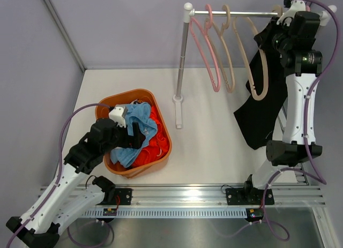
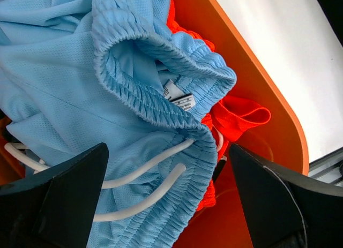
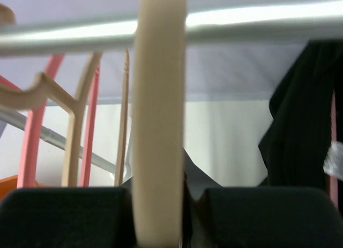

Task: Remove the shorts from the hanger

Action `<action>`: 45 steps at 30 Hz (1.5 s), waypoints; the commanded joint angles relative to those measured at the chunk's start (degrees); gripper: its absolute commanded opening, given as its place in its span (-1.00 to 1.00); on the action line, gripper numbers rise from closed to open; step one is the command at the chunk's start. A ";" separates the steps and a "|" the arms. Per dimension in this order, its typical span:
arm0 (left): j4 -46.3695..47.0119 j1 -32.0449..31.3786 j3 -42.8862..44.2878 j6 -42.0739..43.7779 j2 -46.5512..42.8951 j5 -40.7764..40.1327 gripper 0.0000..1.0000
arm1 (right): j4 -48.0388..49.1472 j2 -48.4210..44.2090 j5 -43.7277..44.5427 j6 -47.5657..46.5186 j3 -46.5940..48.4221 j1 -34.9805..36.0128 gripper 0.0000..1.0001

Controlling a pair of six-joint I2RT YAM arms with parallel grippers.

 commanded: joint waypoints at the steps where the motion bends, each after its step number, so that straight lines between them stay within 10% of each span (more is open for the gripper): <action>1: 1.84 -0.46 -0.18 0.98 -0.62 2.42 0.98 | -0.84 4.97 -6.47 1.10 8.58 -0.08 -1.00; 14: 2.02 -0.46 -0.53 0.98 -0.44 1.98 0.98 | 4.69 10.60 -11.14 2.95 9.91 0.89 -1.00; 37: 2.02 -0.46 -0.71 0.72 0.61 1.63 0.98 | 1.35 13.59 11.62 -5.40 7.19 13.64 -0.98; 45: 2.02 -0.55 -0.71 0.54 0.70 1.54 0.98 | 0.04 11.75 15.85 -5.58 7.36 13.64 -0.39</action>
